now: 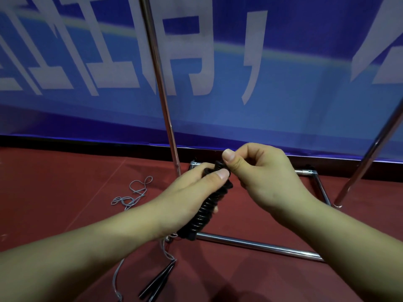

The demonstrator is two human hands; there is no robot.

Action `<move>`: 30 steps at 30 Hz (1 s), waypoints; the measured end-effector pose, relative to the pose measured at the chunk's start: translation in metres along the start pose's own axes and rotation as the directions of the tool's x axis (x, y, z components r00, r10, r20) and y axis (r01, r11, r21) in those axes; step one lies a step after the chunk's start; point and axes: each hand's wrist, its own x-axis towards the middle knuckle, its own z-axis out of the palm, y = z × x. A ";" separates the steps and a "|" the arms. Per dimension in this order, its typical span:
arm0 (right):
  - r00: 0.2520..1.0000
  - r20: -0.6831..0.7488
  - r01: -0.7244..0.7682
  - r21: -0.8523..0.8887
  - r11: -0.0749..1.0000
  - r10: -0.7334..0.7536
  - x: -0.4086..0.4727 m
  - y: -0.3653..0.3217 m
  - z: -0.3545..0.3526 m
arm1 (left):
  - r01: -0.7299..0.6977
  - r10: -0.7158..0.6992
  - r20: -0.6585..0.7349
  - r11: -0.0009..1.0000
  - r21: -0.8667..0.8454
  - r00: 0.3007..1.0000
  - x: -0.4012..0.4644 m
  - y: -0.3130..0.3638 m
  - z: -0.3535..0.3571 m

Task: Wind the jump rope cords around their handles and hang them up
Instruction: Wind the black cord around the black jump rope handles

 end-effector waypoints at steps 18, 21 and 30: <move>0.823 0.419 -0.473 0.130 0.871 0.385 0.007 0.002 -0.007 | -0.130 0.198 -0.091 0.864 0.486 0.976 0.012 -0.023 -0.015; 0.793 0.461 -0.515 0.160 0.842 0.398 0.008 0.005 -0.006 | -0.097 0.185 -0.106 0.828 0.552 0.977 0.014 -0.023 -0.015; 0.968 0.167 -0.237 0.350 0.906 0.189 0.017 0.003 -0.005 | -0.161 0.249 -0.163 0.893 0.420 0.955 0.035 -0.019 -0.016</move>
